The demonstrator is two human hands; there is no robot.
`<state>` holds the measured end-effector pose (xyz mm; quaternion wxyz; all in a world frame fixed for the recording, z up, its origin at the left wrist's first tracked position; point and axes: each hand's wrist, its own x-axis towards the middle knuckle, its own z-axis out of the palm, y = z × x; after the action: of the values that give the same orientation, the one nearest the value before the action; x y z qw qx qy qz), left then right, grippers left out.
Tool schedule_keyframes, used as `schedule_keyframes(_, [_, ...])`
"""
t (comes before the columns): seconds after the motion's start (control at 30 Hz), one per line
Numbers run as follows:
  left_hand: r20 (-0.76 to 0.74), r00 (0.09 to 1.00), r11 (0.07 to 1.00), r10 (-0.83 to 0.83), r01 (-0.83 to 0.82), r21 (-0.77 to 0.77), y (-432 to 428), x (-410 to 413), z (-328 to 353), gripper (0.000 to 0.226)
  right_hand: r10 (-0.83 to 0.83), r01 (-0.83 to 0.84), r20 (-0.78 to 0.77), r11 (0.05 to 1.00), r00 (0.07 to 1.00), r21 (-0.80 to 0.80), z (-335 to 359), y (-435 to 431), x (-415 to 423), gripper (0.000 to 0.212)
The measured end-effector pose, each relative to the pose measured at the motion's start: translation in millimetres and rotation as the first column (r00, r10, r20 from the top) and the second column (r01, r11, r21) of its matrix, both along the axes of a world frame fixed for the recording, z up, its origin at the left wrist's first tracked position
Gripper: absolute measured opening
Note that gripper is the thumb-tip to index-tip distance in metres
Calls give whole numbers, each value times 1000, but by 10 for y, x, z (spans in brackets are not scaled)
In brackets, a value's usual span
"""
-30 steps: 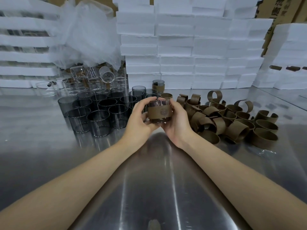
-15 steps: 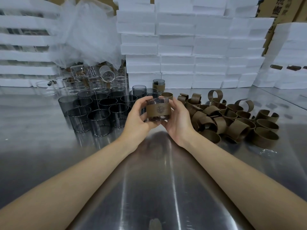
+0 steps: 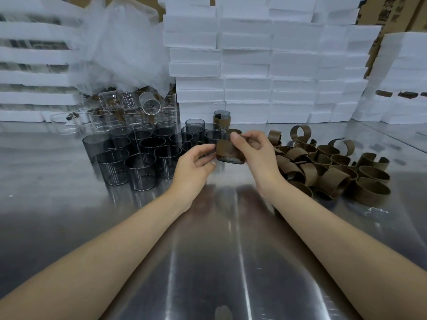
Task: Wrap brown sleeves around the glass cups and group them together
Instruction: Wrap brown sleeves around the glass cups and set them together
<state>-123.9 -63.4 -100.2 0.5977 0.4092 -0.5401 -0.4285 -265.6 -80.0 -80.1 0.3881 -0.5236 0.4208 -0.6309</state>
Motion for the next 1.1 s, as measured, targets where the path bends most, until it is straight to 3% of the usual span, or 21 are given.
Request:
schedule_keyframes(0.1, [46, 999, 999, 15, -16, 30, -11, 17, -16, 36, -133, 128, -224, 991, 965, -38, -60, -22, -14, 22])
schedule_keyframes(0.2, [85, 996, 997, 29, -35, 62, -16, 20, -24, 36, -271, 223, -439, 962, 856, -160, -146, -29, -7, 21])
schedule_keyframes(0.4, [124, 992, 995, 29, -41, 93, -7, 17, -21, 34, -342, 253, -615, 940, 711, -229, -154, -34, -27, 17])
schedule_keyframes(0.47, [133, 991, 994, 31, -44, 98, -7, 16, -20, 34, -409, 237, -674, 911, 615, -337, -114, 12, 0, 21])
schedule_keyframes(0.53, [133, 991, 994, 31, -45, 103, -6, 14, -23, 34, -467, 218, -760, 884, 453, -414, -82, 62, 46, 17])
schedule_keyframes(0.6, [133, 991, 993, 29, -44, 106, -6, 17, -22, 34, -406, 231, -872, 908, 272, -350, -90, 99, 92, 18])
schedule_keyframes(0.67, [146, 989, 993, 29, -45, 107, -13, 22, -25, 33, -283, 260, -943, 937, 172, -234, -154, 116, 130, 26])
schedule_keyframes(0.73, [153, 988, 992, 31, -49, 113, -20, 21, -31, 31, -224, 262, -960, 949, 169, -176, -240, 91, 145, 35])
schedule_keyframes(0.87, [160, 987, 993, 31, -49, 110, -30, 12, -46, 30, -225, 299, -943, 943, 246, -147, -304, -55, 164, 42])
schedule_keyframes(1.1, [184, 983, 992, 26, -49, 119, -52, 2, -61, 37, -221, 356, -954, 924, 201, -138, -334, -426, 191, 39])
